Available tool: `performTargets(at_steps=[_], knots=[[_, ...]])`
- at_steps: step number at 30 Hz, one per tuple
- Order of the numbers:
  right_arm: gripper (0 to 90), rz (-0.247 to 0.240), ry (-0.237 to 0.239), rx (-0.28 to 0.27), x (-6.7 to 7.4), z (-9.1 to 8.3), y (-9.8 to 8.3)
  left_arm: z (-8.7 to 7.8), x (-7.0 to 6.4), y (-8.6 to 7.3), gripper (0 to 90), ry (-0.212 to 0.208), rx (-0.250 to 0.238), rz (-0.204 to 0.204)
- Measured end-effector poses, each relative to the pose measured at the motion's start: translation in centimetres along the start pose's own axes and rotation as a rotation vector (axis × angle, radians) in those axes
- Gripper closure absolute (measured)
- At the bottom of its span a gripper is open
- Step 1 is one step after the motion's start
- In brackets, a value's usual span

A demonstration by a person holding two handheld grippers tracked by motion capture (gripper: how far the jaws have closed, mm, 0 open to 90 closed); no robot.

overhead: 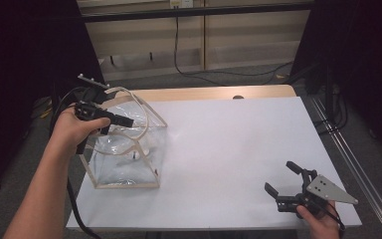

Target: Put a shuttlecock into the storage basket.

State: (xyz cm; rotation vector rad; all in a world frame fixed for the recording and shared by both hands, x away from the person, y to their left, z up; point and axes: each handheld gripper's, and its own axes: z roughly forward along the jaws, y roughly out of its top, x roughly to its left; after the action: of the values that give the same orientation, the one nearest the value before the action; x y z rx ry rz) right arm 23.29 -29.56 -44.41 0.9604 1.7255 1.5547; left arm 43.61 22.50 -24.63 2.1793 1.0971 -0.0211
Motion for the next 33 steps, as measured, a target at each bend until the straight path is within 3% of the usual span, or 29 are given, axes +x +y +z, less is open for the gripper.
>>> performTargets(at_steps=[10,16,27,33], knots=[[0.7,-0.003,0.001,-0.001,-0.1,0.0,0.0,-0.3,-0.6,0.0,57.9,-0.034,-0.017,0.012],[0.7,-0.002,0.002,0.000,-0.1,0.0,0.0,-0.4,-1.4,-0.2,48.4,-0.076,-0.037,0.019],[0.7,-0.003,-0.004,-0.004,-0.1,-0.1,0.0,-0.9,-2.6,-0.9,35.9,-0.137,-0.086,0.060],[0.7,-0.007,0.003,0.001,0.1,0.1,0.0,-1.0,-3.8,-1.1,31.6,-0.170,-0.112,0.105]])
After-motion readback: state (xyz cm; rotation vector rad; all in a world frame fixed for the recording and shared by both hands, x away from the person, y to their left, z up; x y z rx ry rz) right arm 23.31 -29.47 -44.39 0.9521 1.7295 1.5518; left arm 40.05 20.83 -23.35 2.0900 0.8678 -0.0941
